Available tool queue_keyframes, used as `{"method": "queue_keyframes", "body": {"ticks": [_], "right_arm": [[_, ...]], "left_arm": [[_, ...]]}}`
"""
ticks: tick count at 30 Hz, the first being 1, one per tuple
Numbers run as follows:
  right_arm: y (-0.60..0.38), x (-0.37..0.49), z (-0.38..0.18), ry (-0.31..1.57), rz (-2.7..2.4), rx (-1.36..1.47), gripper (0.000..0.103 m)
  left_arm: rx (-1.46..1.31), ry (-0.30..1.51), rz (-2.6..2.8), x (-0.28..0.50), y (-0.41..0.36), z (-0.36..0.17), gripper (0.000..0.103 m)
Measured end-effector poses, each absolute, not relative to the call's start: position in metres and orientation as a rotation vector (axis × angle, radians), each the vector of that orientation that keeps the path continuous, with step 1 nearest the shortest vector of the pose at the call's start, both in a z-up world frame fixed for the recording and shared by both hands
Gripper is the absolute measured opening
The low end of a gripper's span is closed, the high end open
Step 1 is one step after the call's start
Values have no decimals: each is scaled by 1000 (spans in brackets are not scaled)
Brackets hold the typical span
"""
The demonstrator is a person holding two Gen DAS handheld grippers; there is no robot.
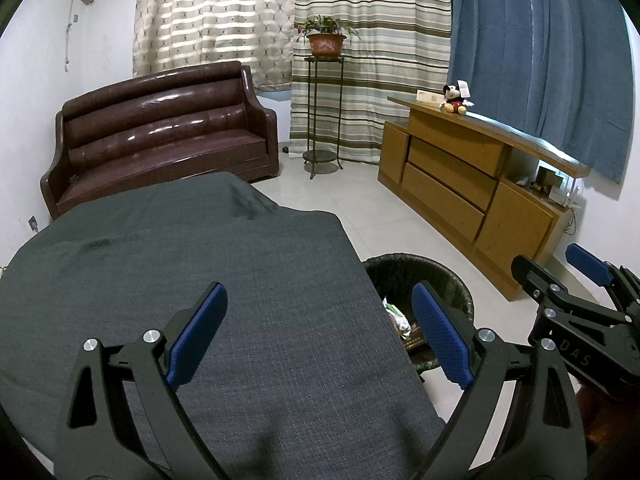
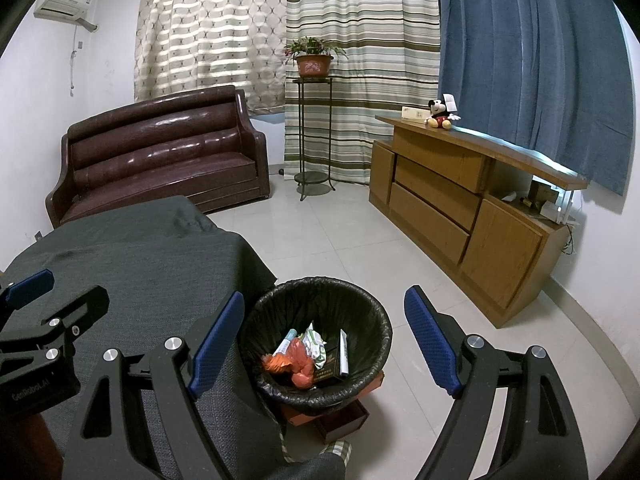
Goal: Collect trash
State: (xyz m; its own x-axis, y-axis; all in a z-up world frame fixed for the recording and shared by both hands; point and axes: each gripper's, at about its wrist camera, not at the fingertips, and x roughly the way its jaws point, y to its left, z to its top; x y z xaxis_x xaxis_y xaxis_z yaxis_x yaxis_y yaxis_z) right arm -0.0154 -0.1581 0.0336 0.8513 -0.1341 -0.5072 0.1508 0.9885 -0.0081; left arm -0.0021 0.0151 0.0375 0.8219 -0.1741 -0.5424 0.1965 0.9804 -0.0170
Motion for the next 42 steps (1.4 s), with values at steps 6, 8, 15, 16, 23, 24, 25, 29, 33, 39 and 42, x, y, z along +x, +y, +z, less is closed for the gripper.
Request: {"method": "queue_keyframes", "body": {"ticks": [6, 8, 15, 16, 23, 24, 25, 29, 33, 39, 42], "right_arm": [[-158, -15, 34, 532, -150, 31, 80], [-158, -15, 33, 532, -150, 31, 80], [-156, -17, 33, 531, -150, 31, 80], [-156, -17, 33, 531, -150, 31, 80], [-156, -17, 33, 532, -150, 30, 80], [-156, -17, 33, 532, -149, 30, 80], [-156, -17, 33, 532, -150, 29, 80], [-155, -18, 33, 533, -151, 31, 80], [-154, -18, 33, 536, -150, 31, 80], [-153, -18, 33, 535, -150, 30, 80], [-153, -18, 33, 535, -150, 31, 80]], "left_arm": [[41, 574, -198, -3, 14, 37, 91], [41, 573, -197, -2, 14, 37, 91], [47, 576, -189, -6, 11, 37, 91], [45, 576, -187, -6, 11, 37, 91], [53, 559, -181, -9, 10, 36, 91], [55, 559, -182, -9, 10, 36, 91], [55, 562, -186, -9, 9, 35, 91], [47, 575, -213, -8, 7, 33, 91], [57, 567, -216, -9, 6, 32, 91], [61, 561, -229, -8, 6, 32, 91], [56, 557, -231, -8, 7, 32, 91]]}}
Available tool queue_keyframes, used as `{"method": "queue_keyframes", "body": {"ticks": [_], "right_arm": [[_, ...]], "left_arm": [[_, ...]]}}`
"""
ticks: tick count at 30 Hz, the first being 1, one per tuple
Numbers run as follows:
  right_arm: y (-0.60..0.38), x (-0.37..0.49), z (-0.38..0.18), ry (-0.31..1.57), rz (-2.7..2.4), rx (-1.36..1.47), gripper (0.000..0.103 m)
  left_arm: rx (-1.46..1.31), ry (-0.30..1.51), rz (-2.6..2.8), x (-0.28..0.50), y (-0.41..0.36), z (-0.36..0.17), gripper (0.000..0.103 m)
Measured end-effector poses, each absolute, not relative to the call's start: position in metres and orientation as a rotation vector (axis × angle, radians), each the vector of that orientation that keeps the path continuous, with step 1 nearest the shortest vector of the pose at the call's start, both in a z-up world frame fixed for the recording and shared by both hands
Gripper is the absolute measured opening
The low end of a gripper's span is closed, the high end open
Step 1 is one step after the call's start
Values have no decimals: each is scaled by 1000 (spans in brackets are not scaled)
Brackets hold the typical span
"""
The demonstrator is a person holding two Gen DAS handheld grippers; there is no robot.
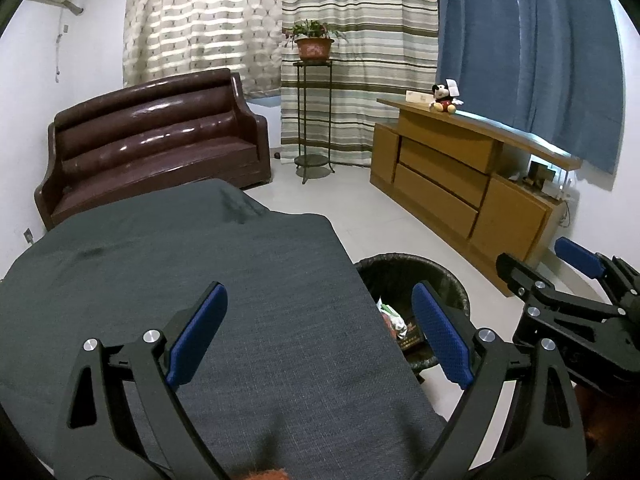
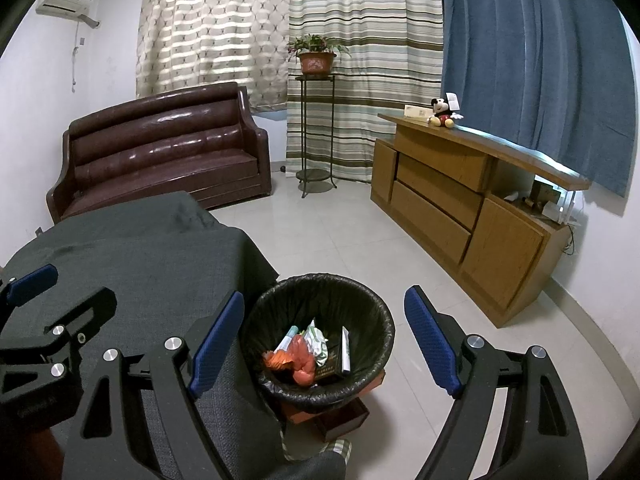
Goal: Collect trash
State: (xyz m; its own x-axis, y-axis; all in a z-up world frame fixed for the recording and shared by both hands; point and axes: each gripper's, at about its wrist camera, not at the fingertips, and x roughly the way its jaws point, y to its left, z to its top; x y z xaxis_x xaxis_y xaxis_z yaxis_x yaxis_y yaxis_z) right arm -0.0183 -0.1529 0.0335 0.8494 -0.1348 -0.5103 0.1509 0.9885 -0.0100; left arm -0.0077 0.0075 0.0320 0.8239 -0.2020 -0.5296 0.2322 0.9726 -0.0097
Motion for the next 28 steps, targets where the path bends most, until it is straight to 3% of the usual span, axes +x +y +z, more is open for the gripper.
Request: {"method": "queue_keyframes", "body": {"ticks": [28], "right_arm": [[-143, -17, 29, 552, -141, 25, 80]], "left_arm": [[32, 613, -203, 3, 21, 23, 91]]}}
